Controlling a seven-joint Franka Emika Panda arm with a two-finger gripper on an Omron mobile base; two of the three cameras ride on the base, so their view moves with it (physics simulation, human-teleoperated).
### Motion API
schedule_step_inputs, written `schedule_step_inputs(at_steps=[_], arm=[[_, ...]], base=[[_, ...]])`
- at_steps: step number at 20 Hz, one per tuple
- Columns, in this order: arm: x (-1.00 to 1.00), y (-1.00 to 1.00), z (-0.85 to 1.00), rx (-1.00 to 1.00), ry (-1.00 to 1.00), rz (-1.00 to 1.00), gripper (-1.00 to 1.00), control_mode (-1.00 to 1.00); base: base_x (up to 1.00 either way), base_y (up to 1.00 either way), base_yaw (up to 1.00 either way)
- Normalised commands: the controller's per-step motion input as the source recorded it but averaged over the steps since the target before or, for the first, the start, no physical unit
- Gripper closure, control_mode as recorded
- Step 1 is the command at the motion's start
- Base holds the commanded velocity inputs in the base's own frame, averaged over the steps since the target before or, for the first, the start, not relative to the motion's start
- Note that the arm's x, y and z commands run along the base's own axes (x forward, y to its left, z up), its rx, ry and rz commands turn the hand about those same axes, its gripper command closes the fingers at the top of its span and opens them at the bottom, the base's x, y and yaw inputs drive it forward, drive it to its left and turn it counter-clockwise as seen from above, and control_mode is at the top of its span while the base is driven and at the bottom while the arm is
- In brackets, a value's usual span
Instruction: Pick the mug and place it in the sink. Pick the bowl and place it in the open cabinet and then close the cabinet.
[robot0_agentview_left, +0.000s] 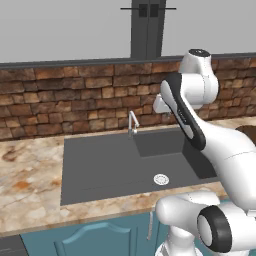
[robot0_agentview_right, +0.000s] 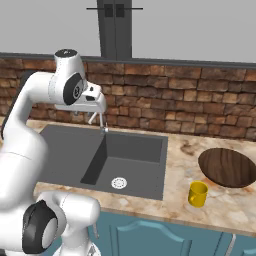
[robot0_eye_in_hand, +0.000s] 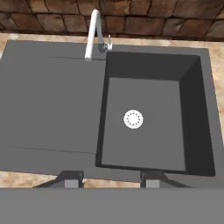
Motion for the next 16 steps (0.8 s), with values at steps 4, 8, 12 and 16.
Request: schedule_step_inputs(at_steps=[4,8,12,16], arm=[[-0.29,-0.05,0.00,0.00,-0.08,-0.03,-1.00,-1.00],[-0.52,-0.35,0.00,0.00,0.04,-0.16,-1.00,-1.00],[-0.61,-0.55,-0.01,0.02,0.02,-0.19,-1.00,-1.00],[-0.66,-0.61,-0.01,0.01,0.00,-0.21,-1.00,-1.00]], base=[[0.00,0.00,0.00],[0.00,0.00,0.00],[0.00,0.00,0.00],[0.00,0.00,0.00]])
